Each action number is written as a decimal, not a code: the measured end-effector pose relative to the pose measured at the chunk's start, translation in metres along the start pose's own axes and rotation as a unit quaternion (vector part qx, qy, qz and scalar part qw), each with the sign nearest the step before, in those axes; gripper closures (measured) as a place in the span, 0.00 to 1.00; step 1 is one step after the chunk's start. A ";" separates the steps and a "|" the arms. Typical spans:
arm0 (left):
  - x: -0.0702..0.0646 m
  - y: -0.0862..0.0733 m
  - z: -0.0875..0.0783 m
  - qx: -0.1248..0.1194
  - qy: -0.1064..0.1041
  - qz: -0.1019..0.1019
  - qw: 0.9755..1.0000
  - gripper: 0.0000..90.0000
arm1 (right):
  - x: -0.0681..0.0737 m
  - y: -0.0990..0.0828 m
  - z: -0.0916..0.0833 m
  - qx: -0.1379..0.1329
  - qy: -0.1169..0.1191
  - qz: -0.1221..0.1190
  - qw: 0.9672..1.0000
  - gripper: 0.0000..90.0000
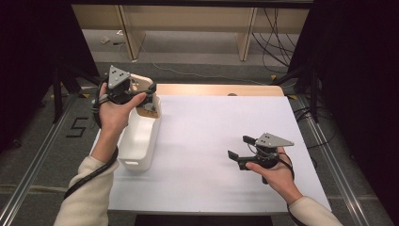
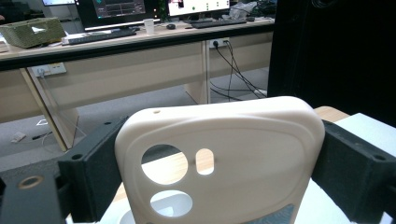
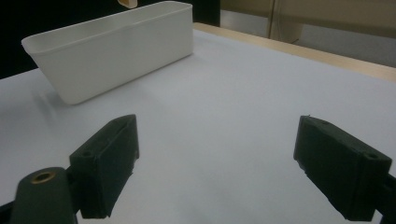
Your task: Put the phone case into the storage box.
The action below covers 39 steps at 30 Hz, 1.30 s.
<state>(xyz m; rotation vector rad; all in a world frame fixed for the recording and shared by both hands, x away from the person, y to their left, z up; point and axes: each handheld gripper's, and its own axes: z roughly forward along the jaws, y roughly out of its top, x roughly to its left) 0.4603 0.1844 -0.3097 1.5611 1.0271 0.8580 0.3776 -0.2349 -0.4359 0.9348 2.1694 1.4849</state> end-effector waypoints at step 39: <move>0.017 -0.011 0.007 0.016 0.023 0.002 1.000 0.11 | -0.001 0.000 0.000 -0.003 0.003 0.002 1.000 0.17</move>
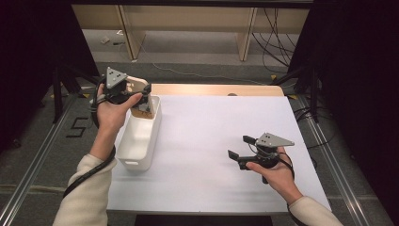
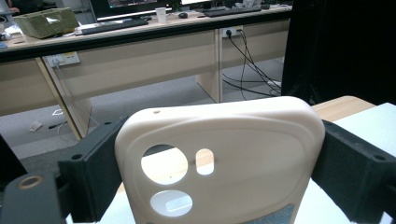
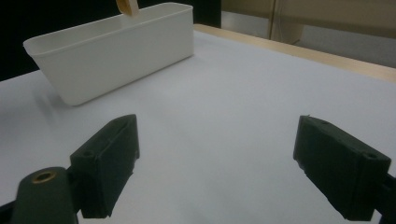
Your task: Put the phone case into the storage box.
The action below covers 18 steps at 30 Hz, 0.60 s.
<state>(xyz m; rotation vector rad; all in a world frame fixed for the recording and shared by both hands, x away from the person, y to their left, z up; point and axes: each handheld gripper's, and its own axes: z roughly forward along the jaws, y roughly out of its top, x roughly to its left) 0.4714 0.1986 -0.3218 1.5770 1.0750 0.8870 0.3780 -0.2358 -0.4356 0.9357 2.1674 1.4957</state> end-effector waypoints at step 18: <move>0.001 -0.006 0.008 0.014 -0.001 0.011 1.000 0.11 | 0.000 0.000 0.000 -0.001 0.001 0.001 1.000 0.17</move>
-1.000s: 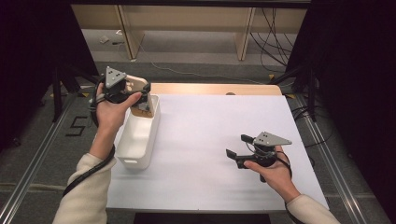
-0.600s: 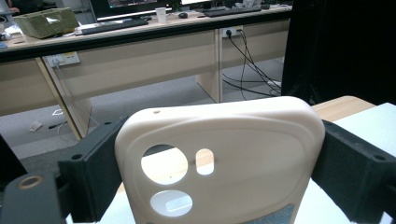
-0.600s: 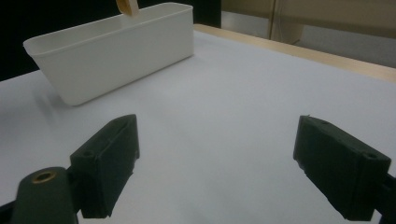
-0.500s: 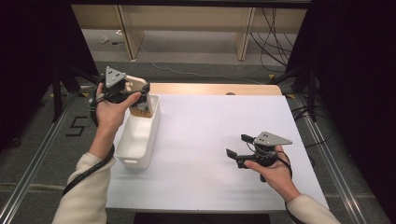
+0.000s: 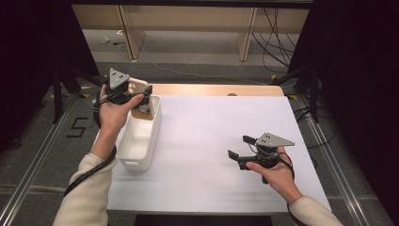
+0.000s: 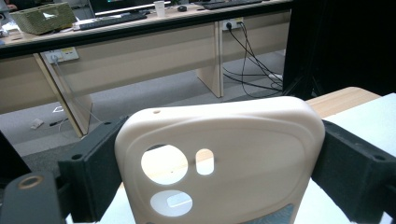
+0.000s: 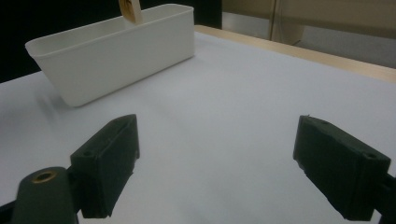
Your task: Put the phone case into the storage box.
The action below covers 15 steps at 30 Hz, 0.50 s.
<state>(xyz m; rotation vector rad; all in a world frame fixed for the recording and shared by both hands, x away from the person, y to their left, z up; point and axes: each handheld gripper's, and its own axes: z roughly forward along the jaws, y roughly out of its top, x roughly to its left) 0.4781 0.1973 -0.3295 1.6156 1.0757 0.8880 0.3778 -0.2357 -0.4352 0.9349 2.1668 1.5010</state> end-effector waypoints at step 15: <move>0.005 -0.008 0.010 0.013 0.006 -0.003 1.000 0.11 | 0.000 0.000 0.000 0.000 0.000 0.001 1.000 0.17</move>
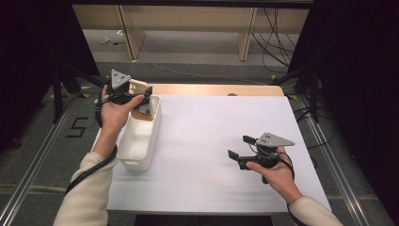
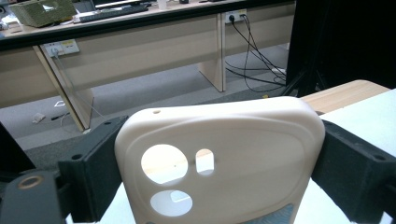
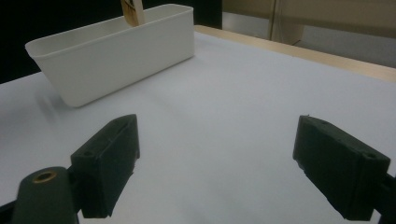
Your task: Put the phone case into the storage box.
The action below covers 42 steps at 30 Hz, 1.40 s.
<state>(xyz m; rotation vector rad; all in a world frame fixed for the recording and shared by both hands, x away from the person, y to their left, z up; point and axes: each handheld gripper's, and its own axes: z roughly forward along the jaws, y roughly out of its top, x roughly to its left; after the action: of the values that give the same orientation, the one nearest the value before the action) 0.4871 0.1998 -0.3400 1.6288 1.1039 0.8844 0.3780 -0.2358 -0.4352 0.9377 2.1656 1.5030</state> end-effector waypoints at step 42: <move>0.008 -0.003 0.020 0.015 0.009 -0.008 1.000 0.11 | 0.001 0.001 -0.003 -0.010 0.001 0.001 1.000 0.18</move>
<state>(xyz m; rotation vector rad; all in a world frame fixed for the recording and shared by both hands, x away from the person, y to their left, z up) 0.5070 0.2015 -0.3482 1.6370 1.1452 0.8788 0.3765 -0.2370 -0.4328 0.9318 2.1480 1.5227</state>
